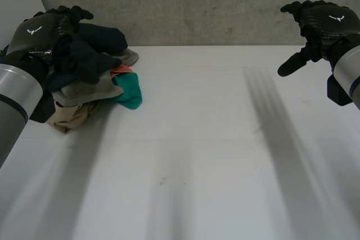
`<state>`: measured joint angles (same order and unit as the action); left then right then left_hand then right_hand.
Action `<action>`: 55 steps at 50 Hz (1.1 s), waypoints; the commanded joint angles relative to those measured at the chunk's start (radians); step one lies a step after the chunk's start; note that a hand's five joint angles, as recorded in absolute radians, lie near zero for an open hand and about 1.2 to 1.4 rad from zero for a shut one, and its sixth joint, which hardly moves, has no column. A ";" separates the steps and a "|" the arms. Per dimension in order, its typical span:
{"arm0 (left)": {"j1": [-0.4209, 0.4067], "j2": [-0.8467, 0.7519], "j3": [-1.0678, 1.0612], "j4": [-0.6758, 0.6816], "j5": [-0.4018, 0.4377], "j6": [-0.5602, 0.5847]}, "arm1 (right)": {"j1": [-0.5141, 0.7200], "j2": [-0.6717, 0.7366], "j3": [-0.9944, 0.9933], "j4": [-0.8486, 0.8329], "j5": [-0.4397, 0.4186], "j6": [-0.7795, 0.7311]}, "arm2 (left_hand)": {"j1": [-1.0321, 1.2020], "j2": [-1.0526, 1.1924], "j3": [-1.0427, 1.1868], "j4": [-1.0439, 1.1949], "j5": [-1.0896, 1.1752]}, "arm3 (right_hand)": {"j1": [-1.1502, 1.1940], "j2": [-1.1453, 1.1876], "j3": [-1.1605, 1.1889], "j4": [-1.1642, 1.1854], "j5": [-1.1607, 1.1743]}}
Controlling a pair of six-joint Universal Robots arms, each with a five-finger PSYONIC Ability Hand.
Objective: Fold the laundry.
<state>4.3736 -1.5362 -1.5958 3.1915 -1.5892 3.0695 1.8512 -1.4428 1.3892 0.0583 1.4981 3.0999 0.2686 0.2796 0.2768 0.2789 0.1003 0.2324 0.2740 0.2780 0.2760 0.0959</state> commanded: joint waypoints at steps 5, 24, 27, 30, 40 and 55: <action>0.000 0.002 0.000 0.008 0.000 0.000 | 0.000 0.001 0.002 -0.002 -0.001 -0.001 | -0.093 -0.104 -0.101 -0.104 -0.099 | -0.058 -0.100 -0.104 -0.101 -0.096; 0.102 -0.374 0.267 0.143 -0.002 0.294 | 0.000 0.004 0.008 0.000 -0.002 -0.007 | -0.079 -0.090 -0.087 -0.089 -0.085 | -0.058 -0.100 -0.104 -0.101 -0.096; 0.110 -0.485 0.351 0.169 -0.002 0.395 | -0.001 0.004 0.011 0.000 -0.002 -0.007 | -0.082 -0.092 -0.090 -0.092 -0.088 | -0.058 -0.100 -0.104 -0.101 -0.096; 0.133 -0.625 0.460 0.223 -0.002 0.518 | -0.001 0.005 0.014 0.000 -0.004 -0.009 | -0.084 -0.095 -0.093 -0.095 -0.091 | -0.058 -0.100 -0.104 -0.101 -0.096; 0.238 -0.921 0.663 0.413 0.017 0.672 | -0.001 0.009 0.021 0.000 -0.002 -0.015 | -0.014 -0.025 -0.022 -0.025 -0.020 | -0.058 -0.100 -0.104 -0.101 -0.096; 0.132 -0.676 0.596 0.372 0.104 0.548 | -0.012 0.024 0.013 0.000 -0.006 -0.018 | 1.128 1.117 1.119 1.117 1.121 | -0.058 -0.100 -0.104 -0.101 -0.096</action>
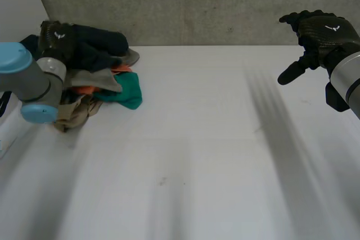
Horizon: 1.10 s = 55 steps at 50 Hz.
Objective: Fold the laundry.
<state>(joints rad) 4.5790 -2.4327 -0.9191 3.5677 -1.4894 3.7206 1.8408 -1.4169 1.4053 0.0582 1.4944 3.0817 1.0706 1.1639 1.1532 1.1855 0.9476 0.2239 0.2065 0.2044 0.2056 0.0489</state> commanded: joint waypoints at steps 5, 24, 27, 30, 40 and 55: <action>-0.175 0.417 -0.132 0.008 0.006 -0.277 | -0.002 -0.005 -0.005 0.000 -0.003 0.002 | 0.326 0.232 0.243 0.211 0.274 | -0.049 -0.032 -0.030 -0.031 -0.049; -0.600 0.363 -0.342 -0.029 0.014 -0.548 | -0.052 -0.014 -0.014 -0.003 -0.013 0.002 | 0.326 0.232 0.243 0.211 0.274 | -0.049 -0.032 -0.030 -0.031 -0.049; -0.604 0.313 -0.348 -0.085 0.012 -0.547 | -0.061 -0.011 -0.023 -0.001 -0.017 0.000 | -0.734 -0.827 -0.816 -0.849 -0.785 | -0.049 -0.032 -0.030 -0.031 -0.049; -0.603 0.314 -0.353 -0.173 0.015 -0.545 | -0.061 0.001 -0.039 0.012 -0.017 -0.024 | -0.866 -0.959 -0.949 -0.981 -0.918 | -0.049 -0.032 -0.030 -0.031 -0.049; -0.540 0.533 -0.424 -0.303 0.008 -0.542 | -0.052 0.010 -0.071 0.163 -0.028 -0.325 | -0.875 -0.968 -0.957 -0.990 -0.926 | -0.049 -0.032 -0.030 -0.031 -0.049; -0.531 0.673 -0.868 -0.328 -0.011 -0.449 | -0.045 0.036 0.073 0.312 -0.033 -0.480 | -0.734 -0.827 -0.817 -0.849 -0.786 | -0.049 -0.032 -0.030 -0.031 -0.049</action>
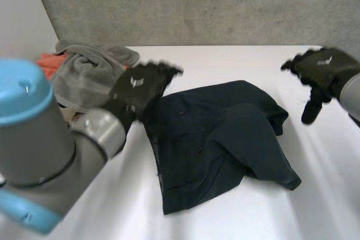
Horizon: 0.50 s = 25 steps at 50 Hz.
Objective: Fold the laundry.
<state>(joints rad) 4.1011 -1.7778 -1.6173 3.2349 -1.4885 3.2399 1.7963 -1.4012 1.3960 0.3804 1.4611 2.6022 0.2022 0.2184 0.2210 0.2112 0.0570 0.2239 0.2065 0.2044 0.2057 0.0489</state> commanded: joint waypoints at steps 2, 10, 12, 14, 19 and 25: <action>-0.105 -0.001 -0.197 0.005 -0.041 0.012 | -0.002 0.039 0.123 -0.055 0.001 0.002 | 0.164 0.148 0.145 0.155 0.134 | -0.049 -0.032 -0.030 -0.031 -0.049; -0.232 -0.121 -0.194 0.016 -0.177 -0.011 | 0.003 0.044 0.264 -0.230 0.002 0.009 | 0.187 0.171 0.169 0.178 0.158 | -0.049 -0.032 -0.030 -0.031 -0.049; -0.237 -0.147 -0.187 0.032 -0.199 -0.008 | 0.003 0.041 0.290 -0.256 0.005 0.012 | 0.208 0.192 0.189 0.199 0.179 | -0.049 -0.032 -0.030 -0.031 -0.049; -0.238 -0.166 -0.184 0.049 -0.203 -0.006 | 0.003 0.041 0.302 -0.265 0.004 0.018 | 0.246 0.230 0.227 0.237 0.217 | -0.049 -0.032 -0.030 -0.031 -0.049; -0.237 -0.201 -0.168 0.111 -0.207 0.001 | 0.002 0.041 0.334 -0.278 0.005 0.059 | 0.419 0.403 0.400 0.410 0.390 | -0.049 -0.032 -0.030 -0.031 -0.049; -0.235 -0.250 -0.145 0.170 -0.211 0.001 | -0.005 0.037 0.359 -0.293 0.004 0.078 | 0.601 0.585 0.582 0.592 0.571 | -0.045 -0.028 -0.025 -0.027 -0.045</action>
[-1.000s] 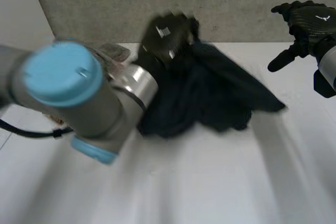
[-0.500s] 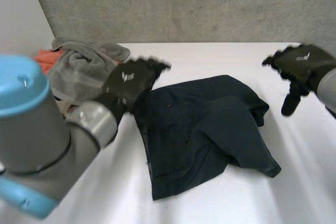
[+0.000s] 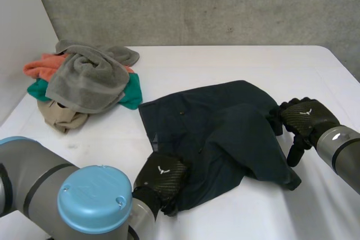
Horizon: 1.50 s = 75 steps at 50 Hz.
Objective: Fold the laundry.
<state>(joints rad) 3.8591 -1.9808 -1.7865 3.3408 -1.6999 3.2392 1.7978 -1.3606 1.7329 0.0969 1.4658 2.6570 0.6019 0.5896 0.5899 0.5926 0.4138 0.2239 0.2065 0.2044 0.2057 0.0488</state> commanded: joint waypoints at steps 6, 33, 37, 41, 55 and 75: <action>0.010 -0.096 0.050 0.068 -0.001 0.004 | -0.006 -0.012 0.024 -0.016 0.004 0.023 | 0.545 0.557 0.557 0.554 0.558 | -0.039 -0.022 -0.020 -0.021 -0.039; 0.162 0.044 0.568 0.282 0.114 0.363 | -0.014 -0.121 -0.016 -0.019 0.004 0.037 | 0.794 0.807 0.806 0.804 0.808 | -0.045 -0.028 -0.025 -0.027 -0.044; 0.091 -0.051 0.611 0.313 0.238 0.311 | -0.032 -0.123 -0.019 -0.022 0.005 0.069 | 0.794 0.807 0.806 0.804 0.808 | -0.045 -0.028 -0.025 -0.027 -0.044; 0.033 -0.183 0.656 0.318 0.342 0.222 | -0.078 -0.123 -0.030 -0.029 0.004 0.093 | 0.794 0.807 0.806 0.804 0.808 | -0.045 -0.028 -0.025 -0.027 -0.044; -0.047 -0.204 0.616 0.299 0.359 0.126 | -0.167 -0.123 -0.058 -0.040 -0.061 0.084 | -0.409 -0.397 -0.397 -0.400 -0.395 | -0.045 -0.028 -0.025 -0.027 -0.044; 0.092 0.137 0.030 -0.020 -0.037 0.035 | -0.167 -0.048 -0.050 0.167 -0.329 -0.420 | -0.280 -0.267 -0.268 -0.271 -0.266 | 0.205 0.222 0.224 0.223 0.205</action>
<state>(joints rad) 3.9454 -1.8361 -1.6224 3.4158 -1.6768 3.3488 1.6320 -1.4763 1.6555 0.2201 1.1389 2.3793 0.2440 0.2484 0.2438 0.2475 0.0661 0.3182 0.3211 0.3233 0.3216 0.1514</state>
